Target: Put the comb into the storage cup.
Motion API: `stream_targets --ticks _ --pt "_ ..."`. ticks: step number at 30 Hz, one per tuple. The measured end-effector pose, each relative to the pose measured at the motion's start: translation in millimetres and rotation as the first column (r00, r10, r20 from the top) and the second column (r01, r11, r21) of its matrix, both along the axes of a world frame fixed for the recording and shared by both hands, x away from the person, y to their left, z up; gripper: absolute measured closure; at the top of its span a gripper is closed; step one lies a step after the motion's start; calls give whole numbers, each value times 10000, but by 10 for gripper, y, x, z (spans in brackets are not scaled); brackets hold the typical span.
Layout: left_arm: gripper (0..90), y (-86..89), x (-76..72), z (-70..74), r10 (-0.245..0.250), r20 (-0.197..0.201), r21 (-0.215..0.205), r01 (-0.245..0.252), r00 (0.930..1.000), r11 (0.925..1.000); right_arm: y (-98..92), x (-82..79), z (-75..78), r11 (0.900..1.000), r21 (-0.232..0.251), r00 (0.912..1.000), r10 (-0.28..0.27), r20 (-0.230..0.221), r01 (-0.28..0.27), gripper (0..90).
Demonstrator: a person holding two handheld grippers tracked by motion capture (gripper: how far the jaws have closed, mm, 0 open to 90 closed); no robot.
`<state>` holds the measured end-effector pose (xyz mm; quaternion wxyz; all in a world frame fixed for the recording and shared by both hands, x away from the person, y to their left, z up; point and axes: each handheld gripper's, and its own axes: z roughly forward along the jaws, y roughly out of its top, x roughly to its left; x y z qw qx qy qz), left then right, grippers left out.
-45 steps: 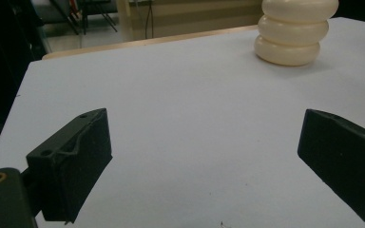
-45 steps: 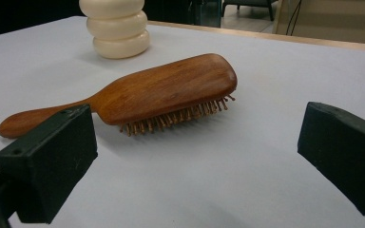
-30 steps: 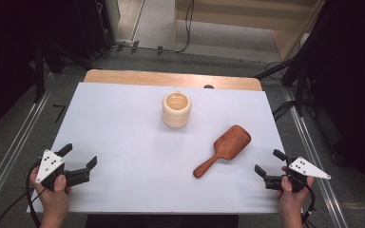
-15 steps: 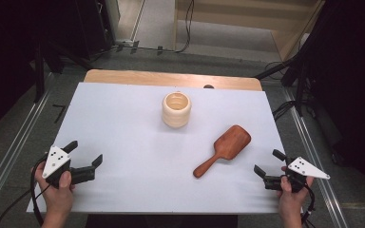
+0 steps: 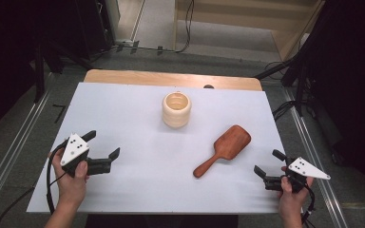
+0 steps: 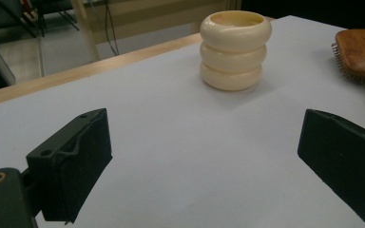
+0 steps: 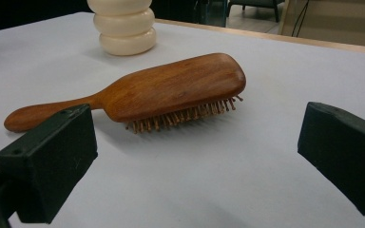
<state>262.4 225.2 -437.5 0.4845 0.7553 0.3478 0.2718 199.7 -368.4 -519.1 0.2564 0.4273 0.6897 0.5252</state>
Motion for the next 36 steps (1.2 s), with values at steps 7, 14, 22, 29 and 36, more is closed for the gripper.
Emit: stream_targets --ticks 7,14,22,29,36 --pt "43 -207 75 68 -404 -85 105 405 9991 9991 -1 1 -3 10000 -31 10000 19 34 -19 0" --pt "43 -435 139 90 -858 -219 331 865 9961 9957 -5 0 -2 10000 -15 10000 63 32 -63 0" --pt "44 -681 206 93 -1285 -387 534 1305 9909 9900 -7 1 -2 9999 19 9999 111 40 -111 0" --pt "44 -880 256 99 -1638 -453 670 1666 9854 9837 -6 4 -4 9998 -11 9998 184 73 -184 0" --pt "43 -1042 285 84 -1886 -544 696 1921 9806 9789 -2 7 -4 9998 -27 9998 193 79 -193 0"
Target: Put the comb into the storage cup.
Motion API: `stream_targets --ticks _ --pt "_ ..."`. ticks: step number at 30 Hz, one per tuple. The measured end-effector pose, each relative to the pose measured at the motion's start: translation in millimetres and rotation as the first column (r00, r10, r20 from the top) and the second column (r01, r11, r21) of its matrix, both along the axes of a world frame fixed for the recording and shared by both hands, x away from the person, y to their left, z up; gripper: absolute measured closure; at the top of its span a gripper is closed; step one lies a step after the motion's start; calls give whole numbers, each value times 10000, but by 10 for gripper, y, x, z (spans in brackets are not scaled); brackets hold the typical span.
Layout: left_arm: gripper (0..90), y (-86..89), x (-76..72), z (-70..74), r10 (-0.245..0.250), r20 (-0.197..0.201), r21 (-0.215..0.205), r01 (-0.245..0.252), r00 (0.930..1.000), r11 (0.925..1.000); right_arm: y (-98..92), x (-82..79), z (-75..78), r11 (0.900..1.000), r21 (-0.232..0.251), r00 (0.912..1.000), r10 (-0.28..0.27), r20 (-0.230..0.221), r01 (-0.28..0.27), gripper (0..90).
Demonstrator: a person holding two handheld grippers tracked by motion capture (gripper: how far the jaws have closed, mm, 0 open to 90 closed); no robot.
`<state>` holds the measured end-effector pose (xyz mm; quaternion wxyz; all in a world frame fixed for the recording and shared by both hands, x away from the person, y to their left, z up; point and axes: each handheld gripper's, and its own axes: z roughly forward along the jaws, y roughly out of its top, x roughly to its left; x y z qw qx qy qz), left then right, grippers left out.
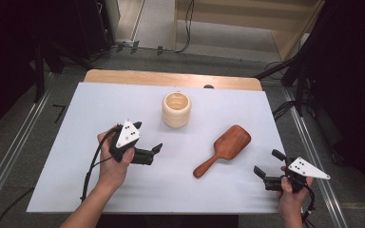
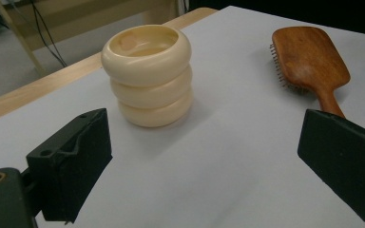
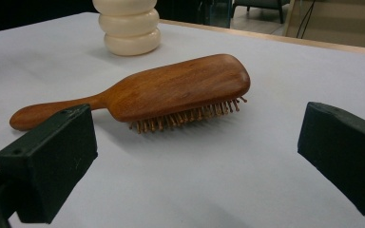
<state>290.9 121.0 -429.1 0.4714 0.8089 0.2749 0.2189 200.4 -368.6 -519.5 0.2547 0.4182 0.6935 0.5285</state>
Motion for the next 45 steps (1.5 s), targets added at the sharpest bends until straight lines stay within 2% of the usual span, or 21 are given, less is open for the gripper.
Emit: stream_targets --ticks 9,24,45 --pt "44 -197 34 -9 -342 -85 94 343 9994 9994 1 1 1 10000 -25 10000 20 -13 -20 0" --pt "44 -427 76 16 -685 -161 253 689 9975 9973 -3 9 -3 10000 -44 10000 59 40 -59 0" --pt "44 -835 108 -55 -1273 -473 478 1296 9907 9904 -6 10 -3 9999 14 9999 107 57 -107 0"
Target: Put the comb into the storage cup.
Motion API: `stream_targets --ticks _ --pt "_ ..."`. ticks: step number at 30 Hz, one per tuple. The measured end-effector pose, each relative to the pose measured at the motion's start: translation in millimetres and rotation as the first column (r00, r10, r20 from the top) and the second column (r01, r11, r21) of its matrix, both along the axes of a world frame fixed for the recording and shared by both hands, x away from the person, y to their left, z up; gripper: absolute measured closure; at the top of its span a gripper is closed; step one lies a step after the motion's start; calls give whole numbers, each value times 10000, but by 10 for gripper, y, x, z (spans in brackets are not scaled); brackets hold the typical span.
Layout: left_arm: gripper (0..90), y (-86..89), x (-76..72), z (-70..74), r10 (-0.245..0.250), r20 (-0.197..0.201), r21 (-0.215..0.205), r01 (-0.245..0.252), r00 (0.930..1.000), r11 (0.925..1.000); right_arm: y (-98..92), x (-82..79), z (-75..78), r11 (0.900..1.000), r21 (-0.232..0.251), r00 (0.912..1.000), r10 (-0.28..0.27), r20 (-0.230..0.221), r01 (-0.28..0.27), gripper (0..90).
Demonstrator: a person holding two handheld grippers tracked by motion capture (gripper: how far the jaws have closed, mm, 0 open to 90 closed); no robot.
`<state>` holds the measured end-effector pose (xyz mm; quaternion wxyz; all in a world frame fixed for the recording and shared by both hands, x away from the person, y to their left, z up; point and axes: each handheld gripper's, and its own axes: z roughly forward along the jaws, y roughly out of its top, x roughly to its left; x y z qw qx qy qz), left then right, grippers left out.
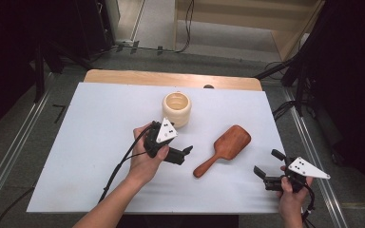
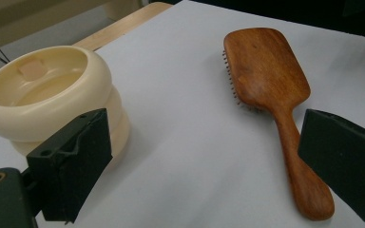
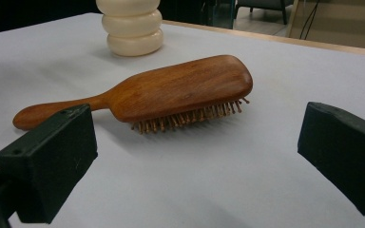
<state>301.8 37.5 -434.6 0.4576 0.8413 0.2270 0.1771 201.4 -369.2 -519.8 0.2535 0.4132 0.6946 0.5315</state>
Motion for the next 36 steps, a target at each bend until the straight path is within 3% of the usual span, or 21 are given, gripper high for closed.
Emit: stream_targets --ticks 14,36 --pt "44 -203 30 -21 -309 -128 302 313 9994 9991 3 1 1 10000 -12 10000 52 -32 -52 0" --pt "49 -494 99 -155 -564 -843 818 633 9948 9946 8 8 -1 9999 -37 9999 95 -33 -95 0"
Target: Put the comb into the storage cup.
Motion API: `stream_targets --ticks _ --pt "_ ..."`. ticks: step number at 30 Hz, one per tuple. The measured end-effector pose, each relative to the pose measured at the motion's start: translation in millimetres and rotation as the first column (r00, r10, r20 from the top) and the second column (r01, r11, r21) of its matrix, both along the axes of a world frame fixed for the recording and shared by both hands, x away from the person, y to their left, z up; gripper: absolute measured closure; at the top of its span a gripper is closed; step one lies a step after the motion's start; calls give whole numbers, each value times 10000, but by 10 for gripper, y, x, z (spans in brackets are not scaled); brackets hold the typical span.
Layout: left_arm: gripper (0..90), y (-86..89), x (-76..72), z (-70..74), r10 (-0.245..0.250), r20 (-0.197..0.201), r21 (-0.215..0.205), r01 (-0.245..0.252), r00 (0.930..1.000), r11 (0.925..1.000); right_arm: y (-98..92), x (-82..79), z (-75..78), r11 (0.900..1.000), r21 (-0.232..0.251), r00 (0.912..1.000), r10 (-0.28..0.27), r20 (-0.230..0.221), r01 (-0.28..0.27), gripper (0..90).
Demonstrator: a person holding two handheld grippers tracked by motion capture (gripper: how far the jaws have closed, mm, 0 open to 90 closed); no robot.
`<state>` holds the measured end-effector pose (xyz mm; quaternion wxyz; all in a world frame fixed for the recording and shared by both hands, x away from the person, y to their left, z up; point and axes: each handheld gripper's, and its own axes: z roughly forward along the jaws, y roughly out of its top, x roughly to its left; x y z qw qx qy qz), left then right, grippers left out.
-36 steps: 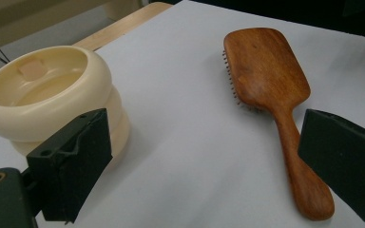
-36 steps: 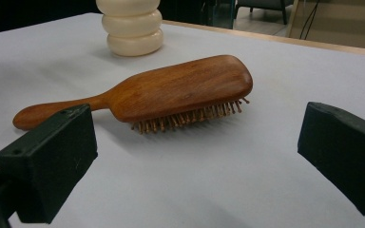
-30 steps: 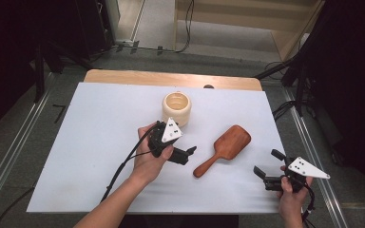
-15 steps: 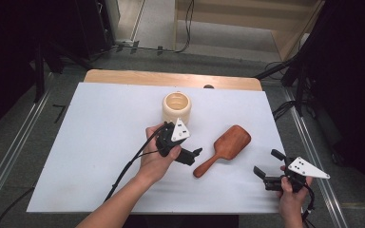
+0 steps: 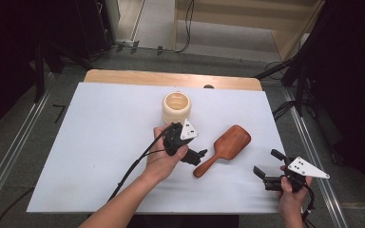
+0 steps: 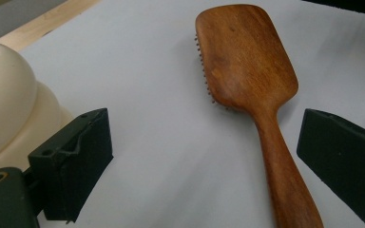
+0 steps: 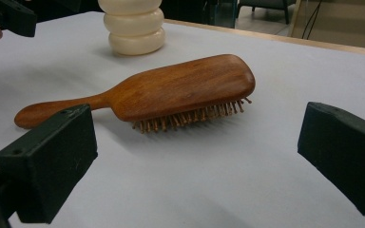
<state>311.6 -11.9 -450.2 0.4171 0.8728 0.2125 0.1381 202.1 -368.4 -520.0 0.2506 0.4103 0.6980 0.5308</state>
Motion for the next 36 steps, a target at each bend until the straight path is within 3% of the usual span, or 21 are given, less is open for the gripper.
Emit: stream_targets --ticks 20,26,32,36 --pt "50 -276 65 -181 -283 -998 852 368 9946 9957 8 6 -1 10000 -59 10000 16 -44 -16 0" --pt "51 -360 73 -217 -297 -1347 1119 449 9904 9927 10 7 -2 10000 -75 10000 16 -33 -16 0" --pt "52 -438 82 -272 -222 -1933 1278 476 9809 9907 8 7 -3 10000 -28 10000 4 -18 -4 0" --pt "108 -500 71 -316 -10 -2057 1487 322 9786 9884 1 7 -2 10000 -50 10000 -3 -14 3 0"
